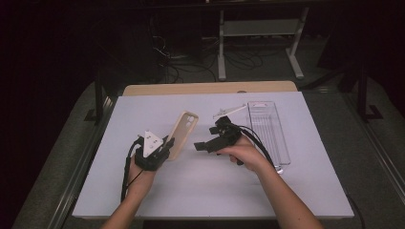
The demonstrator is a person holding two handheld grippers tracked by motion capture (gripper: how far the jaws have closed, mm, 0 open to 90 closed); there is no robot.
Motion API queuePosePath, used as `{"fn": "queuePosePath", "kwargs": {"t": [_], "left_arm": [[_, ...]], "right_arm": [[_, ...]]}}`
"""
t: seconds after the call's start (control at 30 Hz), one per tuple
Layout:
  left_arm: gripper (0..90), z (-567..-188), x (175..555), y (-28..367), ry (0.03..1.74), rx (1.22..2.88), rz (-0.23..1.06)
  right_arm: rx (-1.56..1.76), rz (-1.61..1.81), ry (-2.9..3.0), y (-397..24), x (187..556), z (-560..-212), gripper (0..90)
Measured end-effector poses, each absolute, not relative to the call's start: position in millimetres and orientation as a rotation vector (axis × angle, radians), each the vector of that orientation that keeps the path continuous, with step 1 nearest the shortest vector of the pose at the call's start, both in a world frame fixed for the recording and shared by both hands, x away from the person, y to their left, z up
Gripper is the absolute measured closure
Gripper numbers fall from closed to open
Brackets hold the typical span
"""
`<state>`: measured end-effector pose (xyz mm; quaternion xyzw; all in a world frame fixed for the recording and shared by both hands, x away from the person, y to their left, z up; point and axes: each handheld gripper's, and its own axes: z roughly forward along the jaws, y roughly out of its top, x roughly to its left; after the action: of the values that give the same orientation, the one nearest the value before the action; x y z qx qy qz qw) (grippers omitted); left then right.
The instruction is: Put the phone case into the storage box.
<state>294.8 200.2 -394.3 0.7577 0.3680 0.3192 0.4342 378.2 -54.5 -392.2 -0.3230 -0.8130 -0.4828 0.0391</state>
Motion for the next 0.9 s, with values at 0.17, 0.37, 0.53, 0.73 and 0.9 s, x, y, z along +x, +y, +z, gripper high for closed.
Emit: {"fn": "queuePosePath", "kwargs": {"t": [0.17, 0.37, 0.53, 0.73, 0.9], "left_arm": [[78.8, -394.4, 295.1, 199.8, 0.902, 1.889, 0.804], [78.8, -394.8, 294.1, 197.9, 0.911, 1.881, 0.795], [78.8, -395.7, 293.9, 195.4, 0.901, 1.881, 0.799], [78.8, -396.2, 293.1, 190.4, 0.904, 1.871, 0.793], [78.8, -395.8, 293.1, 188.1, 0.897, 1.878, 0.799]], "right_arm": [[-1.023, -1.513, -2.422, -54.9, 380.1, -396.3, 0.0], [-1.04, -1.553, -2.369, -52.2, 380.1, -399.1, 0.0], [-1.05, -1.586, -2.314, -50.9, 381.2, -403.1, 0.0], [-1.083, -1.593, -2.239, -49.8, 381.7, -406.9, 0.0], [-1.091, -1.609, -2.189, -48.4, 381.9, -409.3, 0.0]]}}
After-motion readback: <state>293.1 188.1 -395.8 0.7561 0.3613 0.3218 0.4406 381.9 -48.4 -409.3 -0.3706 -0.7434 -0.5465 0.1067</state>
